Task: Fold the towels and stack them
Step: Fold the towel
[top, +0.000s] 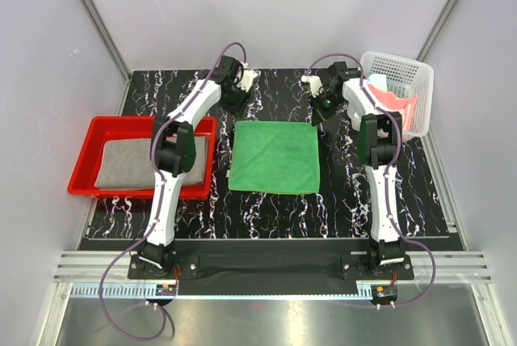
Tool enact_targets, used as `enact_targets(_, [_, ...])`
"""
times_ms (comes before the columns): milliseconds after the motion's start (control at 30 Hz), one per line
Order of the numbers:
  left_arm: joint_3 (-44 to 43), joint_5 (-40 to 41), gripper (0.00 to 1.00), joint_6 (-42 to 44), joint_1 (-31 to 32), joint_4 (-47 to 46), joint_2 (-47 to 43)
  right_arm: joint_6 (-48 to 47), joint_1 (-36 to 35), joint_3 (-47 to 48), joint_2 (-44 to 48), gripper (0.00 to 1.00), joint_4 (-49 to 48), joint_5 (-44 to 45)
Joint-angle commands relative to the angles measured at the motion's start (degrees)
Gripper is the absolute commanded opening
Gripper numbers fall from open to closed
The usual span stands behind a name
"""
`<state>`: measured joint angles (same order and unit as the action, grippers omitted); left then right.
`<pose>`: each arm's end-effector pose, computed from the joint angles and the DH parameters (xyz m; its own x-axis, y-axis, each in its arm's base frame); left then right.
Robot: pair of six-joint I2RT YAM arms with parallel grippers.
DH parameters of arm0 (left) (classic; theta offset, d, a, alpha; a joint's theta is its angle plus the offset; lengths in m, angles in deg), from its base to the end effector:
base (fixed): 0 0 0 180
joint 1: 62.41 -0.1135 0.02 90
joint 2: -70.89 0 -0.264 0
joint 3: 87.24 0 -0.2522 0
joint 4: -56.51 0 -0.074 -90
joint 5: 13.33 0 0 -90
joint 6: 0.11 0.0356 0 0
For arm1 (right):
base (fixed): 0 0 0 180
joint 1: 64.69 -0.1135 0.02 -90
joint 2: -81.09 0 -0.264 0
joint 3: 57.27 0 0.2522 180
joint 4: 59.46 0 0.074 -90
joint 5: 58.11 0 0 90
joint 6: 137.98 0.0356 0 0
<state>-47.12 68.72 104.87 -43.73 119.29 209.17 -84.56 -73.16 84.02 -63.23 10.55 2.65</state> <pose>0.4928 -0.1718 0.2005 -0.7035 0.5081 -0.4970 0.5820 0.8132 0.0075 0.5087 0.0933 0.1537 -0.5991 -0.6150 -0.5127 -0.7802 0.5922 0.2014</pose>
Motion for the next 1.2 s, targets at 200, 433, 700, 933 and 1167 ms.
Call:
enact_targets(200, [-3.51,-2.08,0.47,0.05,-0.04,0.73,3.04,-0.16,-0.06,-0.7,2.28,0.01,0.26,0.49])
enact_targets(433, [-5.09,-2.78,0.41,1.1,0.04,1.87,5.42,-0.25,-0.06,-0.52,1.93,0.01,0.0,0.67])
enact_targets(700, [-6.76,-0.58,0.18,2.42,0.66,4.33,7.36,-0.25,-0.14,-0.17,1.75,0.0,-0.09,0.93])
enact_targets(933, [-6.59,1.44,0.0,4.53,1.54,3.99,5.69,2.38,-0.06,3.16,0.96,0.0,-1.75,2.42])
enact_targets(1167, [-4.83,6.45,0.0,4.0,1.63,-0.93,-4.66,5.9,-0.14,3.1,9.37,0.0,-9.48,5.24])
